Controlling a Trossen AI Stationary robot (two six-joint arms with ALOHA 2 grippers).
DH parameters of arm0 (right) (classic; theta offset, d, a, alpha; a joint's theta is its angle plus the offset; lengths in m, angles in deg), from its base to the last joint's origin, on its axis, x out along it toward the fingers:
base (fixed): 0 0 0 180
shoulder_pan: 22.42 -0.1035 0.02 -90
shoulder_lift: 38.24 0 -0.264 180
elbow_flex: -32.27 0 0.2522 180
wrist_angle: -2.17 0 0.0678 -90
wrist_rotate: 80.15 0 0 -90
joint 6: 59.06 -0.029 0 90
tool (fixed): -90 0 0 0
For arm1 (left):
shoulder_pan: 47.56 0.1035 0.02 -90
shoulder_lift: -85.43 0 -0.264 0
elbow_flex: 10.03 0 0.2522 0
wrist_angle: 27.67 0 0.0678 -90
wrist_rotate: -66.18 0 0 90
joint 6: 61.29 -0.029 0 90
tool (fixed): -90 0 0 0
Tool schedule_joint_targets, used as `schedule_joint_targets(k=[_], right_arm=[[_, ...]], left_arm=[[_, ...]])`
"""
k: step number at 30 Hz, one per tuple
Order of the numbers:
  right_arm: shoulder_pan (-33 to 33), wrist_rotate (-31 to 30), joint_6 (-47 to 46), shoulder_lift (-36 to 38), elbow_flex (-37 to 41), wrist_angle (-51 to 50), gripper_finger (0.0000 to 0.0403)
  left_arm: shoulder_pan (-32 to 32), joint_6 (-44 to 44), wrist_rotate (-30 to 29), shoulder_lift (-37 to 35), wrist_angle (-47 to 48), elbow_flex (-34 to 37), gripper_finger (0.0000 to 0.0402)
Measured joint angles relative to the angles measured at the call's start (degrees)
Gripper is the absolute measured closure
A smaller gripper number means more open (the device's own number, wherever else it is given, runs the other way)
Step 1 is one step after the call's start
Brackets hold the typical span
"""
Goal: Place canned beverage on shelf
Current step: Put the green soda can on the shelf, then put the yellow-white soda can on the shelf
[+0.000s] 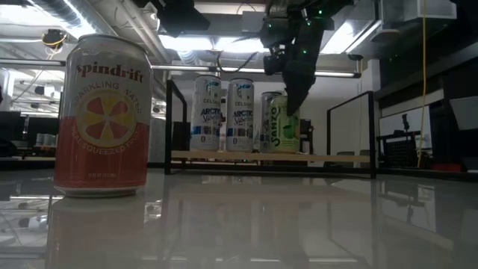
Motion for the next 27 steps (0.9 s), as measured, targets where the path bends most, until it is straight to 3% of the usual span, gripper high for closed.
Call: schedule_joint_targets(k=[14,20,27], right_arm=[[0.0,0.9,-0.1,0.1,-19.8,-17.3,0.0056],[0.0,7.4,-8.5,0.1,-26.0,-18.3,0.0056],[-0.4,19.2,-13.3,0.0,-26.6,-16.9,0.0056]], left_arm=[[0.0,0.5,0.0,0.0,0.0,0.0,0.011],[0.0,4.4,0.0,0.0,0.1,0.0,0.011],[-2.0,11.4,4.0,0.0,3.6,0.0,0.011]])
